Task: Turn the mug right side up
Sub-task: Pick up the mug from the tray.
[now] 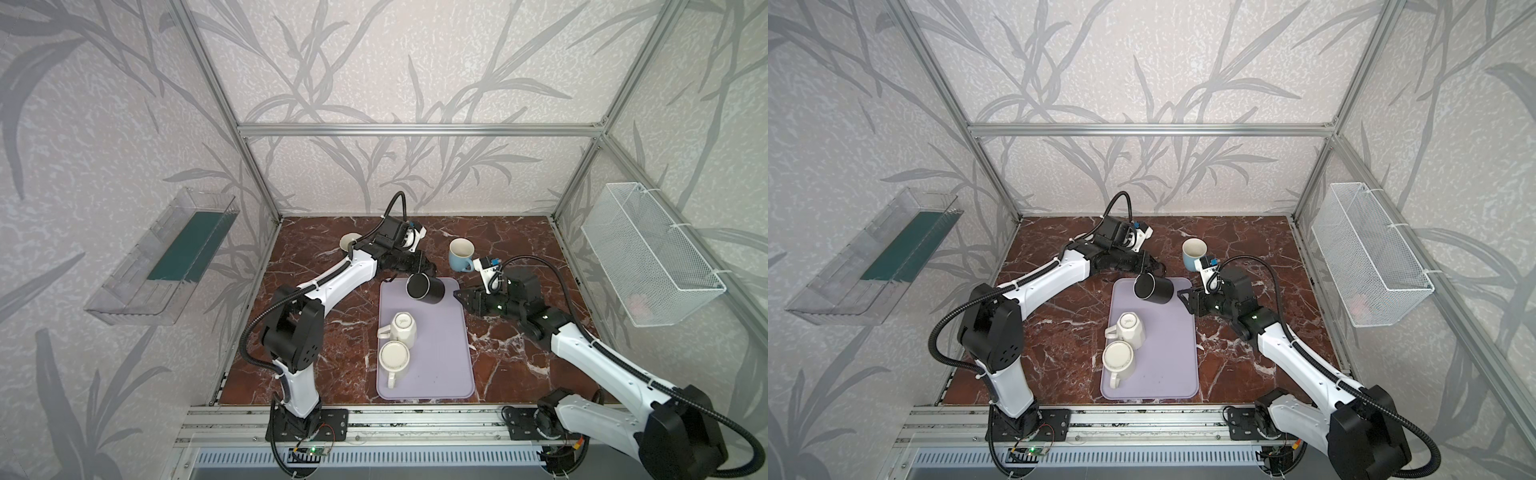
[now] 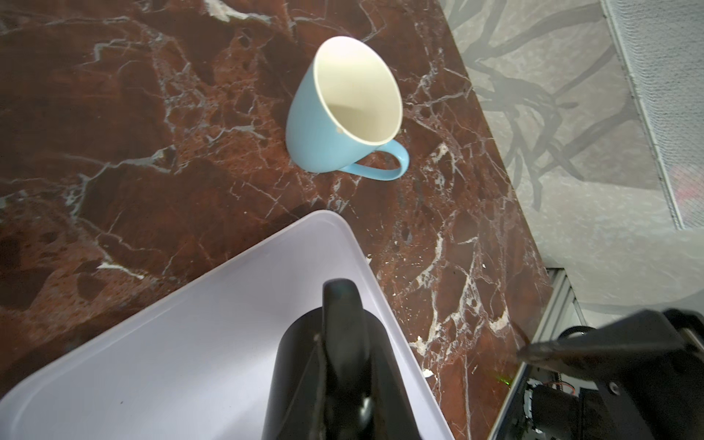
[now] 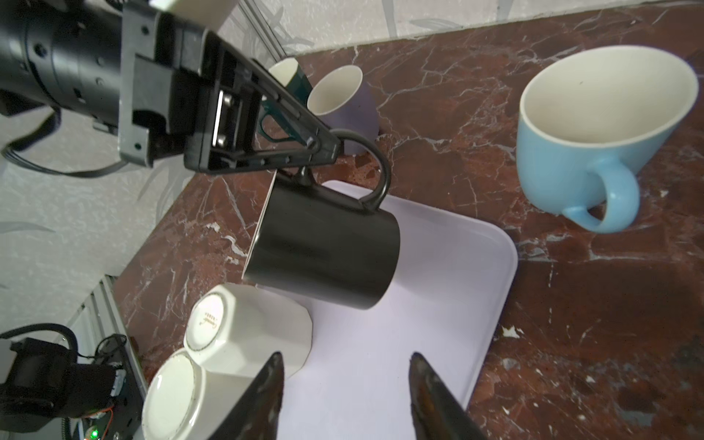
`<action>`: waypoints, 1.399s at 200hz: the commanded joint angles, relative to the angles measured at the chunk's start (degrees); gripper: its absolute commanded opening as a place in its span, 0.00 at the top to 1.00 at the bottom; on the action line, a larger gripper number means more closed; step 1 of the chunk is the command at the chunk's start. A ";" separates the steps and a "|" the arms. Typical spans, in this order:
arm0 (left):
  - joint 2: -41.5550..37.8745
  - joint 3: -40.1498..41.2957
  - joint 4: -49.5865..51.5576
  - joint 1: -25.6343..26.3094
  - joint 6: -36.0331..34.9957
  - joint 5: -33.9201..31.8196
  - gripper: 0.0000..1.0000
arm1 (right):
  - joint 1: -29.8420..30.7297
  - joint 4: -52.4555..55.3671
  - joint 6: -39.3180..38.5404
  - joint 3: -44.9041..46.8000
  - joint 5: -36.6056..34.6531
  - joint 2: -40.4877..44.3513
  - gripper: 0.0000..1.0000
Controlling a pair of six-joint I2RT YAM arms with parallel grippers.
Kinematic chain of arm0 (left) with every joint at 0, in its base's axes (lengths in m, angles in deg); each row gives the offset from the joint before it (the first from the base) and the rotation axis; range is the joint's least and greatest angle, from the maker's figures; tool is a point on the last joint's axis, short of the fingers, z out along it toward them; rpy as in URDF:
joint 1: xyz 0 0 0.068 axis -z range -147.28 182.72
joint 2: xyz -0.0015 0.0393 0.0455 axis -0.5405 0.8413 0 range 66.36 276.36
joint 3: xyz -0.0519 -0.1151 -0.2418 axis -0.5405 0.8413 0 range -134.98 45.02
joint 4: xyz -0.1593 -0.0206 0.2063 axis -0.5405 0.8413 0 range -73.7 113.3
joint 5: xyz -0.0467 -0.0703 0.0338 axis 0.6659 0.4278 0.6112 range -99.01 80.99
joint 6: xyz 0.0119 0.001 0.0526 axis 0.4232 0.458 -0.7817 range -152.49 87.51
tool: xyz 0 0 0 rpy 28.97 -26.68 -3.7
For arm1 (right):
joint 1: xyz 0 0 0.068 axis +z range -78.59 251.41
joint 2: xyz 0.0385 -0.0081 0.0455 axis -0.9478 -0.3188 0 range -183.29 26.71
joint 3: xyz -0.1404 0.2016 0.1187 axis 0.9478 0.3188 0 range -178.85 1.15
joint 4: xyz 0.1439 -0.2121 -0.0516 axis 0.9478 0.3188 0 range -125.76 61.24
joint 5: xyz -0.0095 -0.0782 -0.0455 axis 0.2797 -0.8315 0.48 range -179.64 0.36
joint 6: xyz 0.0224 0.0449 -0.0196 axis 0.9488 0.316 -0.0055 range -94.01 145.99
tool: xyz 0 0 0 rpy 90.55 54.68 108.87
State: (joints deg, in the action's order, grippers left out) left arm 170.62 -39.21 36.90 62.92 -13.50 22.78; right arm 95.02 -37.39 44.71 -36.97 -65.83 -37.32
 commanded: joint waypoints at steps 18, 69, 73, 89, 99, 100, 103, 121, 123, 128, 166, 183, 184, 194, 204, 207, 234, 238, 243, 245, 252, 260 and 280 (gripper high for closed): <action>-4.38 -1.91 -5.57 -0.60 -2.18 11.14 1.00 | -3.16 -10.03 4.04 -0.28 8.09 -1.56 0.47; -7.92 -0.60 -9.63 -1.50 -2.09 20.66 1.00 | -8.09 -21.39 7.28 1.99 18.05 -3.96 0.45; -8.26 -0.51 -9.86 -1.54 -2.02 21.33 1.00 | -8.35 -21.79 7.29 1.92 18.59 -4.22 0.45; -9.36 0.02 -11.76 -1.52 -1.03 24.26 1.00 | -9.02 -23.30 7.51 1.33 21.75 -5.19 0.45; -9.92 0.64 -13.44 -1.49 0.17 25.61 1.00 | -9.16 -24.92 7.95 1.04 23.53 -5.72 0.45; -9.98 0.69 -13.68 -1.47 0.35 25.69 1.00 | -9.18 -25.05 7.97 1.04 23.72 -5.78 0.45; -10.20 0.91 -14.16 -1.52 0.65 26.11 1.00 | -9.27 -25.61 8.11 0.96 24.15 -5.88 0.44; -11.03 1.92 -16.52 -1.47 2.09 27.47 1.00 | -9.27 -29.03 9.27 1.19 26.33 -6.01 0.44; -11.13 1.99 -16.68 -1.50 2.17 27.54 1.00 | -9.28 -29.28 9.41 1.21 26.54 -6.02 0.44; -11.19 2.20 -16.73 -1.54 2.20 27.57 1.00 | -9.29 -30.03 9.64 1.30 26.96 -5.95 0.44; -11.67 2.83 -16.92 -1.46 2.05 28.26 1.00 | -9.29 -31.77 10.49 0.97 28.02 -6.01 0.43; -11.80 3.41 -18.56 -1.49 3.11 29.35 1.00 | -9.38 -32.83 11.26 0.43 28.66 -6.80 0.43; -11.85 3.43 -18.61 -1.52 3.09 29.46 1.00 | -9.38 -32.92 11.30 0.38 28.70 -6.85 0.43; -12.18 3.67 -18.83 -1.50 3.21 29.87 1.00 | -9.54 -33.71 11.81 0.11 28.93 -7.29 0.43; -12.52 3.81 -18.84 -1.47 3.17 30.37 1.00 | -9.73 -34.82 12.50 0.00 29.41 -7.74 0.43; -12.67 3.93 -18.91 -1.49 3.16 30.67 1.00 | -9.73 -35.17 12.72 -0.06 29.59 -7.92 0.43; -14.08 5.34 -20.70 -1.42 3.99 32.58 1.00 | -9.80 -38.54 13.77 -1.03 32.08 -9.86 0.43; -14.22 5.41 -20.86 -1.41 4.06 32.75 1.00 | -9.90 -39.32 14.17 -1.00 32.55 -10.22 0.43; -14.34 5.56 -20.93 -1.38 4.12 33.04 1.00 | -9.91 -40.29 14.75 -1.14 33.10 -10.59 0.43; -14.40 5.56 -20.99 -1.37 4.15 33.17 1.00 | -9.91 -41.31 15.03 -1.15 33.39 -10.79 0.43; -14.55 5.73 -21.11 -1.40 4.26 33.49 1.00 | -9.90 -44.18 16.02 -1.29 34.49 -11.53 0.43; -14.62 6.03 -21.66 -1.44 4.69 33.78 1.00 | -9.91 -47.00 17.31 -1.39 35.59 -12.48 0.43; -14.83 7.08 -24.72 -1.41 6.66 34.75 1.00 | -9.93 -55.39 23.01 -1.53 38.12 -14.85 0.45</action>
State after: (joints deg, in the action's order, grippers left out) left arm 159.21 -32.26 19.70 61.39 -9.59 52.62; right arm 85.32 -79.83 61.28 -36.63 -32.67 -50.11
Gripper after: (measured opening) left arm 0.163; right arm 0.560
